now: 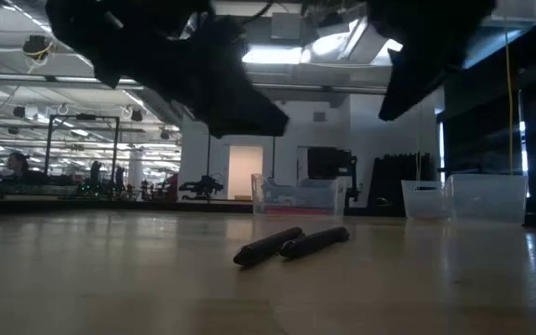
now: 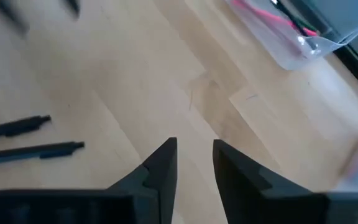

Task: Sort crayons/erasers/pens/pencils in bins
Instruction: Put the right black pen into the black bin

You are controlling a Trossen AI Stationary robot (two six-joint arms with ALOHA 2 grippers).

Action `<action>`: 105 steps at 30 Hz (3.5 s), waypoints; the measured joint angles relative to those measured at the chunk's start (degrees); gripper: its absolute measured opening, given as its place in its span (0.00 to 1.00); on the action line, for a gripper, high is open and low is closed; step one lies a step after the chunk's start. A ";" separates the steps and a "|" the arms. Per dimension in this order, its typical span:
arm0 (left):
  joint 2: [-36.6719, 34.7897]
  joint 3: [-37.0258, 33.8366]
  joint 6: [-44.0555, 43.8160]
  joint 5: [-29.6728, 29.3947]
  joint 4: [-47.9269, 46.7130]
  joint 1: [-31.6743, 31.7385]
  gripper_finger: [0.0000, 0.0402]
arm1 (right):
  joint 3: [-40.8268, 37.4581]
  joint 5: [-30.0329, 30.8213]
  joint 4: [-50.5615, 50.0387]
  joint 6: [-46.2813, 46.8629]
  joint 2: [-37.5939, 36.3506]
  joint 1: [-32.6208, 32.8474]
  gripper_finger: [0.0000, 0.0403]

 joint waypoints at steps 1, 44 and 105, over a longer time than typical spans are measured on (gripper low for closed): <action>1.63 1.62 -1.50 -0.87 -0.10 -1.33 0.40 | -1.63 1.47 1.00 1.53 -0.98 1.46 0.26; 54.00 71.07 -22.20 -20.81 -31.37 -15.94 0.51 | -26.78 17.44 3.58 13.05 -26.80 11.81 0.26; 41.83 70.76 -26.13 -12.78 -67.73 -18.76 0.07 | -27.46 -5.23 29.84 -17.38 -23.60 16.12 0.26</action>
